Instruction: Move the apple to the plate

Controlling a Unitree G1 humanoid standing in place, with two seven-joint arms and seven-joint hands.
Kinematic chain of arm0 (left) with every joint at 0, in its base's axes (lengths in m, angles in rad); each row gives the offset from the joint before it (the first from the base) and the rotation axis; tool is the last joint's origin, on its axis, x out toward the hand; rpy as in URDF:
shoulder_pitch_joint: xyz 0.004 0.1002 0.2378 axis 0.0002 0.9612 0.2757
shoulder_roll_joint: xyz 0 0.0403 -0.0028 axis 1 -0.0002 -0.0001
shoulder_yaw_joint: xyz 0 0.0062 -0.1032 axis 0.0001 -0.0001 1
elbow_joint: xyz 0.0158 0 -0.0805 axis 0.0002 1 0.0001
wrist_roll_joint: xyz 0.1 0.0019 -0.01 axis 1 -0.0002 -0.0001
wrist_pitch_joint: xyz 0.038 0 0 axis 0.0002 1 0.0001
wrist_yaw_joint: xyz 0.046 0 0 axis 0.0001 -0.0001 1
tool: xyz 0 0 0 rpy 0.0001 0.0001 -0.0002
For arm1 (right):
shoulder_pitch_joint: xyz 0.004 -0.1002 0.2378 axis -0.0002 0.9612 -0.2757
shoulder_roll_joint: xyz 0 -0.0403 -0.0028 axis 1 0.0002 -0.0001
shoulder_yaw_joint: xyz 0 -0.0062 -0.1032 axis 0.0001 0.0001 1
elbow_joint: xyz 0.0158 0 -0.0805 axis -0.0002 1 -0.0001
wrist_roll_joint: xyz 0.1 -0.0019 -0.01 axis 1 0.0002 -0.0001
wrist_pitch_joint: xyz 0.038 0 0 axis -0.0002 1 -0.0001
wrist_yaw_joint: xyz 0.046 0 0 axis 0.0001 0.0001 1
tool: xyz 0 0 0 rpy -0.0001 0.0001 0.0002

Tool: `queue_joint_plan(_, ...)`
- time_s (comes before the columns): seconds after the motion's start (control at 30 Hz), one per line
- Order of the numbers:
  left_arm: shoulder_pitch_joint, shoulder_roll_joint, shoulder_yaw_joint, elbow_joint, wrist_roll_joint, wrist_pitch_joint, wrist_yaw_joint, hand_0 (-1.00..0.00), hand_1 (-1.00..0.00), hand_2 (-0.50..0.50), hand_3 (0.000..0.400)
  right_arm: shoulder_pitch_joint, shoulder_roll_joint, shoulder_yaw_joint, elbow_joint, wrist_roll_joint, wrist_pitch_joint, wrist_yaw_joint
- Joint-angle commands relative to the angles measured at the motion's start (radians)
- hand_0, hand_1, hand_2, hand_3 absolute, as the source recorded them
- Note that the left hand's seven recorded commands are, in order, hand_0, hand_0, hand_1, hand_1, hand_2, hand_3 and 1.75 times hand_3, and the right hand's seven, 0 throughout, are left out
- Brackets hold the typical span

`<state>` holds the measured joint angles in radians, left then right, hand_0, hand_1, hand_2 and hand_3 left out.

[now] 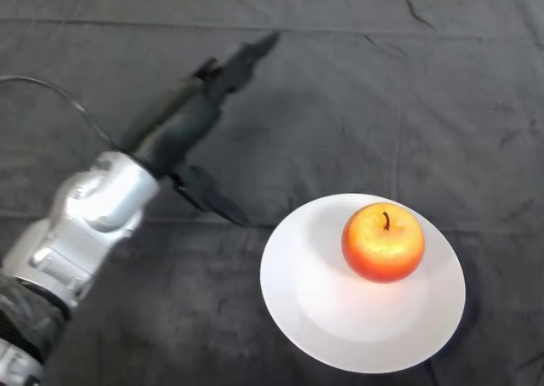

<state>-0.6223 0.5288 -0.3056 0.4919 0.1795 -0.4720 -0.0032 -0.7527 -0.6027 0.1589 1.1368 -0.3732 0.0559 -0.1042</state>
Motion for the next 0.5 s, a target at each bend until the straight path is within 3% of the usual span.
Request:
queue_joint_plan(0.03,0.057,0.038,0.04,0.041,-0.013,-0.023,-0.005,0.0,0.0,0.0,0.0,0.044,-0.005,-0.0132,-0.008,0.0091,0.007,0.0078)
queue_joint_plan(0.5,0.048,0.076,0.145,0.202,-0.019,-0.108,0.019,0.0,0.0,0.0,0.0,0.043,-0.005,-0.0132,-0.007,0.0087,0.007,0.0079)
